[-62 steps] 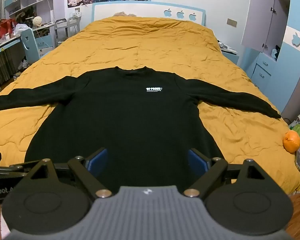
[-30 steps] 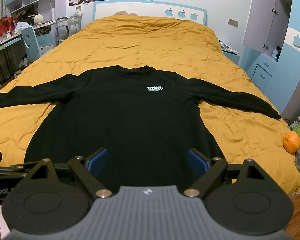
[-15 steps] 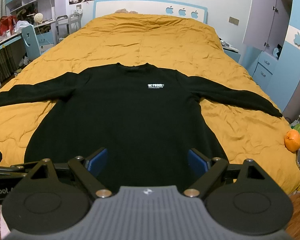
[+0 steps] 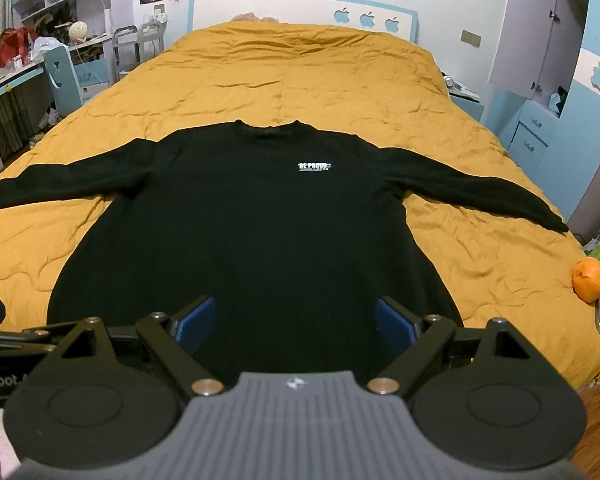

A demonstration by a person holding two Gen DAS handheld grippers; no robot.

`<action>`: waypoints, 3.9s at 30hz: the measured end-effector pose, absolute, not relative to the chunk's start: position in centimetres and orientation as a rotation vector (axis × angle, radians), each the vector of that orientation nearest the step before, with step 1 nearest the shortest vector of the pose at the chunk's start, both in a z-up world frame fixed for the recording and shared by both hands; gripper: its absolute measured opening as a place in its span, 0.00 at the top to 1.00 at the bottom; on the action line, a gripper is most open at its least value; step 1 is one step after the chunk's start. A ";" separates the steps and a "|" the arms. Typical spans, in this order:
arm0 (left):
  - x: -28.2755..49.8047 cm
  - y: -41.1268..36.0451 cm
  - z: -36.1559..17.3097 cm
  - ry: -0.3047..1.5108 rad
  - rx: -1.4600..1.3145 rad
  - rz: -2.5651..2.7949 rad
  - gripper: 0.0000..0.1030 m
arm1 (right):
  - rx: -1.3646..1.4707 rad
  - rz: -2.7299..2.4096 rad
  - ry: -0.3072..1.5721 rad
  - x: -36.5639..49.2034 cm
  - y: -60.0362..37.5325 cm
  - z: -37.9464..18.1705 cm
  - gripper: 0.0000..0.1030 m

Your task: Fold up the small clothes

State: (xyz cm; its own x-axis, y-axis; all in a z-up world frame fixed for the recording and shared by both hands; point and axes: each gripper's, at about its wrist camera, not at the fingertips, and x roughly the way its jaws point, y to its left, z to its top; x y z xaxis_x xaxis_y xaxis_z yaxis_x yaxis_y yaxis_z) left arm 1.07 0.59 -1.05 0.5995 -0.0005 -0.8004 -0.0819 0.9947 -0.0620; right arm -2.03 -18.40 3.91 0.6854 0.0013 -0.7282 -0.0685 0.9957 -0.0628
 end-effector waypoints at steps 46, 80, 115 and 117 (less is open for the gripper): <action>13.1 49.0 -15.4 0.365 -1.043 0.481 0.00 | -0.609 0.655 0.405 21.4 14.5 -10.2 0.21; 25.5 36.7 -0.8 0.111 -0.981 -0.074 0.86 | -0.444 0.496 0.627 22.1 -1.9 -9.3 0.21; 27.3 20.4 -17.2 0.739 -1.058 -0.146 0.41 | 0.720 0.061 0.957 39.1 -32.4 -16.8 0.29; 27.3 21.4 -19.4 0.739 -1.153 -0.131 0.41 | 0.780 0.032 0.970 40.2 -32.1 -18.0 0.28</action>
